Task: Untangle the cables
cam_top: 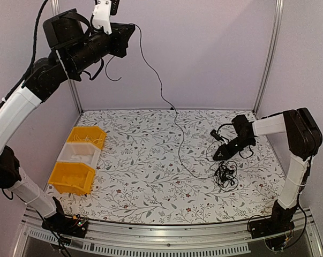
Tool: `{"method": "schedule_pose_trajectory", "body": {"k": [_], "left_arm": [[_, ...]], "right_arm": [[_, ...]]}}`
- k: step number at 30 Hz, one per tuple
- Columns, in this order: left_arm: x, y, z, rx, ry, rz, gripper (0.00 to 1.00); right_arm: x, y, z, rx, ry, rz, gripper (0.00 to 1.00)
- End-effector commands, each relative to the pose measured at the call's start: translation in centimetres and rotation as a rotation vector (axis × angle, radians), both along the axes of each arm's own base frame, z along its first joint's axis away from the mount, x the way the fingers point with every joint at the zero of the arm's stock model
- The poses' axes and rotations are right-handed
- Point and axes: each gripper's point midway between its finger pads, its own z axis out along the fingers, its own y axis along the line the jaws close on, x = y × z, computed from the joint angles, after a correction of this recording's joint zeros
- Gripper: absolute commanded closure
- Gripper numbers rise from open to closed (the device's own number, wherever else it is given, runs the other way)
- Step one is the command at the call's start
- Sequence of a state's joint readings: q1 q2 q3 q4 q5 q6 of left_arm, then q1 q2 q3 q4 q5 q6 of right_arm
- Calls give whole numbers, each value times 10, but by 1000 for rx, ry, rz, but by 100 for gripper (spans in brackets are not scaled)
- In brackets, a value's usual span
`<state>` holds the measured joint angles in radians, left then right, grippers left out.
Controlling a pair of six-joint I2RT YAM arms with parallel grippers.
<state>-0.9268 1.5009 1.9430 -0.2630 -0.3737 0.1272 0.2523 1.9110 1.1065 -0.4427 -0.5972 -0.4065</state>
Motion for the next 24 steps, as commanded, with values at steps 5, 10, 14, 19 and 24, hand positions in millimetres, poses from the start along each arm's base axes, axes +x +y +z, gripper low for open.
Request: {"method": "schedule_pose_trajectory", "body": {"k": [5,10,14,19,24], "left_arm": [[27,65,10,61,18,198,100],[34,106,41,26,-22,331,100],[8,155,99,-84,-164,481,100],[-16,185,134,-165,-255,547,100],[1,167,110,-118,-197,514,100]], "right_arm": [[10,-26,-16,-80,1,-62,79],[19,-42,-23,-160,-22,-100,73],[22,-59,-36,-191,12,-149,65],[34,-84,-32,-205,4,-221,58],[42,-107,-23,-202,-15,-284,53]]}}
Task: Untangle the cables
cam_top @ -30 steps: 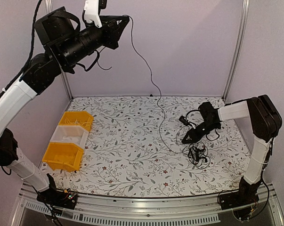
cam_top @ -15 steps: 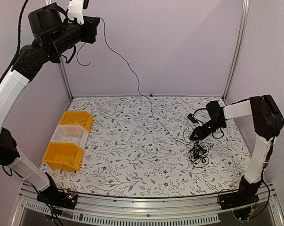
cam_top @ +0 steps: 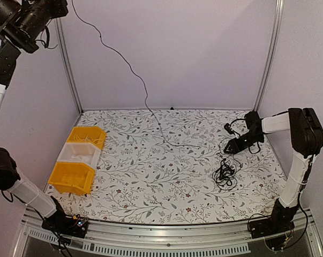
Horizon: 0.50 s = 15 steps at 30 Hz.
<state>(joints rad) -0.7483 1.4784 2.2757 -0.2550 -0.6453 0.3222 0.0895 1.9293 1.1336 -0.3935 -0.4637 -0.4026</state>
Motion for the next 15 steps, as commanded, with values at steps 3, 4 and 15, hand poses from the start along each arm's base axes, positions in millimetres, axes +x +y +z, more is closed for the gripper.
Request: {"method": "schedule_pose_trajectory", "body": {"k": [3,4,15], "left_arm": [[29,-22,-40,58,110,-5,100],[33,-26,-47,65,129,-16,100],[57,-53,-148,163,343,-63,100]], "right_arm": [[-6,-37,-16,-89,65,-98,52],[-5,-39,-15,-92,60,-100,51],[-7,-19,35,27,-37,-26,46]]}}
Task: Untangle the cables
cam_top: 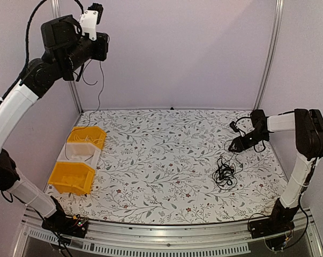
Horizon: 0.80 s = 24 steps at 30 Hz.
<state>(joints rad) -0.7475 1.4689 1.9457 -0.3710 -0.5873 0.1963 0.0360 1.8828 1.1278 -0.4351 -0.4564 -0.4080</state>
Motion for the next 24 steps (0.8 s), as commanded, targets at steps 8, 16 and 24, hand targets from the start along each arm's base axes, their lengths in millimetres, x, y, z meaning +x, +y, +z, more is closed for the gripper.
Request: {"method": "schedule_pose_trajectory", "body": {"k": [8,16,24], "left_arm": [[-20,50,0,-22,-11,114,100],[-37,88,-16,-8,13,224,100],[-43,142,-58,19,108,388,100]], "right_arm": [[-8,9,23,57,-30,50,45],[-10,9,21,59,-20,56,44],[-11,12,19,74,-11,66,44]]}}
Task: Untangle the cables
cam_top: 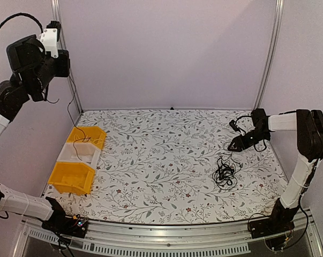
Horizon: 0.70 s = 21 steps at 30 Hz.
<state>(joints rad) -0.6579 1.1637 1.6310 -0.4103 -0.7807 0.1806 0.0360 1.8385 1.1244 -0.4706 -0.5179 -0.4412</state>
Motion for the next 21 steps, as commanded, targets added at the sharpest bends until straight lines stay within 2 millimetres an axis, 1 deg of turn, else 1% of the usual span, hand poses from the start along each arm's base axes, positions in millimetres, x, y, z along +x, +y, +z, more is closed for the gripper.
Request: {"method": "schedule_pose_trajectory", "body": {"k": [1,5,7,8,10,13,14,16,18,21], "left_arm": [[2,36,-31,7,77,117,100],[5,53,-55,1,128,158,100],[3,60,-58,-8,129,172,100],[1,63,-56,-18,120,176,100],[-5,66,-44,-42,84,166,100],[-18,72,-20,-76,27,155,100],[-23,74,-9,-88,6,152,100],[-30,76,4,-103,-18,140,100],[-38,79,13,-116,-34,132,100],[-43,82,14,-116,-25,138,100]], "right_arm": [[-4,3,1,29,10,18,44],[-6,4,0,33,16,21,44],[-6,4,1,34,16,22,44],[-6,4,0,34,15,23,44],[-6,4,1,35,16,23,43],[-6,4,0,36,19,23,43],[-6,4,-1,36,23,24,43],[-7,5,-2,35,25,27,43],[-6,4,-3,35,26,26,43],[-7,4,-4,35,30,27,43]]}}
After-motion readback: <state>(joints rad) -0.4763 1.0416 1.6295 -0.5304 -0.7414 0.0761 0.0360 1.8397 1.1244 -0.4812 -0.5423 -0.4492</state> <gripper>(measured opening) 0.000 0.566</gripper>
